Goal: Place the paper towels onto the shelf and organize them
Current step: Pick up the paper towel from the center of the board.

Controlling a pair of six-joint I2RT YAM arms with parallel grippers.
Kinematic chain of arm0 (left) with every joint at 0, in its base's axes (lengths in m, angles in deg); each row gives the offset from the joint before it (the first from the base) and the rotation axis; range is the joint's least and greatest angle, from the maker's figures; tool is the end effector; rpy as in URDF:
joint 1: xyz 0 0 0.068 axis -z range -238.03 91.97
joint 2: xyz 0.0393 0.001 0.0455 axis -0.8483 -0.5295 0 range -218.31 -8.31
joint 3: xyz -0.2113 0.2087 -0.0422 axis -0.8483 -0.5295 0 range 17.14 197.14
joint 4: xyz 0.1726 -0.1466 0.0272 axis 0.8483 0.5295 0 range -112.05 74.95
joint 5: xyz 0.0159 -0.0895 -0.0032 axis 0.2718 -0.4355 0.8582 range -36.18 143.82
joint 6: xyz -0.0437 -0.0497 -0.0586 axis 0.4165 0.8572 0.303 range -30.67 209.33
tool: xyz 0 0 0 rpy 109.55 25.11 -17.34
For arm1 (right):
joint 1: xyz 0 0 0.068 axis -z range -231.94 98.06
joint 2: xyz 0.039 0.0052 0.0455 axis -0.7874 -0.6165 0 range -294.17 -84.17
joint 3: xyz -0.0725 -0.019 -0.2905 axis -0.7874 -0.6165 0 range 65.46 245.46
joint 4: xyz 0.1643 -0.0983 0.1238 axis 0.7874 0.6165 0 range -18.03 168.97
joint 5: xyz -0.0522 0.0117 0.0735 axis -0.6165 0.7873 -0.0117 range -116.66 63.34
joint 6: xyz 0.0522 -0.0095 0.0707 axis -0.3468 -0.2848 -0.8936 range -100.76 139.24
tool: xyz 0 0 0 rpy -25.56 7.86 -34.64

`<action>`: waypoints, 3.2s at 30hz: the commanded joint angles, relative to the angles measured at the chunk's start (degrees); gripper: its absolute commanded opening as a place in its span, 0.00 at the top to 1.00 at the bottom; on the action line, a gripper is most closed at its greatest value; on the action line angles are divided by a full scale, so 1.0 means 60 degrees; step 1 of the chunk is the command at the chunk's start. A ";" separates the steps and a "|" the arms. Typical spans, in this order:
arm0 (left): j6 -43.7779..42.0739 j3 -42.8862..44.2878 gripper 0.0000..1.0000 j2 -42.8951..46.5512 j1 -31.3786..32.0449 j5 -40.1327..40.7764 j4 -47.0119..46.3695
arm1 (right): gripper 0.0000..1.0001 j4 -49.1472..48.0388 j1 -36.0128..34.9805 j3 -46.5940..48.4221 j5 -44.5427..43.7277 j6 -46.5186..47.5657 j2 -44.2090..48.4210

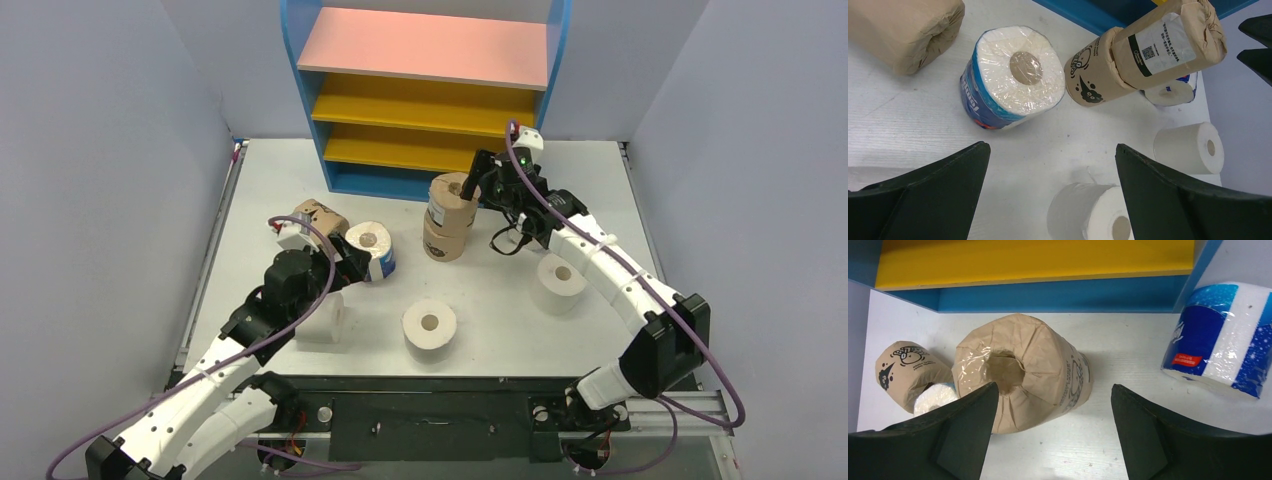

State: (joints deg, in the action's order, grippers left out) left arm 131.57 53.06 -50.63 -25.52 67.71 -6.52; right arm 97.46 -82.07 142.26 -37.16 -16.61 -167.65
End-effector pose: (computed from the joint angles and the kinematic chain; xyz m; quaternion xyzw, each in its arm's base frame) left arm 0.1433 -0.0689 0.2903 -0.1372 0.8139 -0.2576 0.5023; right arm 0.2921 0.1529 0.3584 0.0877 0.8684 0.1949 0.4474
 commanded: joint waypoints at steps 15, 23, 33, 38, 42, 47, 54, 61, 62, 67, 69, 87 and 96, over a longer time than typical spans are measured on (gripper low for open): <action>0.0133 -0.0083 0.04 -0.0023 -0.0050 0.0135 -0.0631 | 0.27 0.0428 0.0078 0.1279 0.0520 0.0092 -0.1289; 0.0186 -0.0102 0.04 -0.0027 -0.0047 0.0128 -0.0699 | 0.29 0.0595 0.0086 0.1696 0.0649 0.0187 -0.1751; 0.0187 -0.0119 0.04 -0.0035 -0.0056 0.0146 -0.0597 | 0.40 0.0705 0.0057 0.1849 0.0681 0.0234 -0.1917; 0.0225 -0.0168 0.04 -0.0057 -0.0047 0.0092 -0.0639 | 0.44 0.0749 0.0036 0.1843 0.0719 0.0234 -0.2002; 0.0247 -0.0188 0.04 -0.0064 -0.0067 0.0087 -0.0640 | 0.47 0.0776 0.0034 0.1870 0.0773 0.0261 -0.2082; 0.0237 -0.0183 0.03 -0.0107 -0.0052 0.0085 -0.0628 | 0.47 0.0859 0.0028 0.1986 0.0890 0.0297 -0.2212; 0.0280 -0.0197 0.03 -0.0095 -0.0055 0.0073 -0.0633 | 0.48 0.0956 -0.0001 0.2078 0.0951 0.0362 -0.2323; 0.0284 -0.0175 0.03 -0.0083 -0.0055 0.0080 -0.0600 | 0.59 0.0965 -0.0013 0.2066 0.0803 0.0379 -0.2069; 0.0281 -0.0165 0.03 -0.0069 -0.0057 0.0104 -0.0590 | 0.60 0.0995 -0.0031 0.2087 0.0793 0.0387 -0.2006; 0.0308 -0.0168 0.03 0.0076 -0.0059 0.0208 -0.0527 | 0.62 0.1154 -0.0044 0.2216 0.0669 0.0482 -0.1804; 0.0330 -0.0171 0.03 0.0125 -0.0050 0.0242 -0.0527 | 0.63 0.1287 -0.0061 0.2285 0.0615 0.0505 -0.1694; 0.0327 0.0078 0.03 0.0084 -0.0054 0.0198 -0.0436 | 0.64 0.2959 -0.0077 0.4413 -0.0352 0.1116 -0.0361; 0.0270 0.0464 0.03 -0.0224 -0.0058 -0.0019 -0.0539 | 0.64 0.4073 0.0330 0.6630 -0.0892 0.1359 -0.0321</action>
State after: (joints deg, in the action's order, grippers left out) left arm 133.25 52.34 -51.14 -25.52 68.54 -8.10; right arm 120.57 -81.54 174.93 -39.37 -9.60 -172.02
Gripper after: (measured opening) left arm 0.966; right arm 0.368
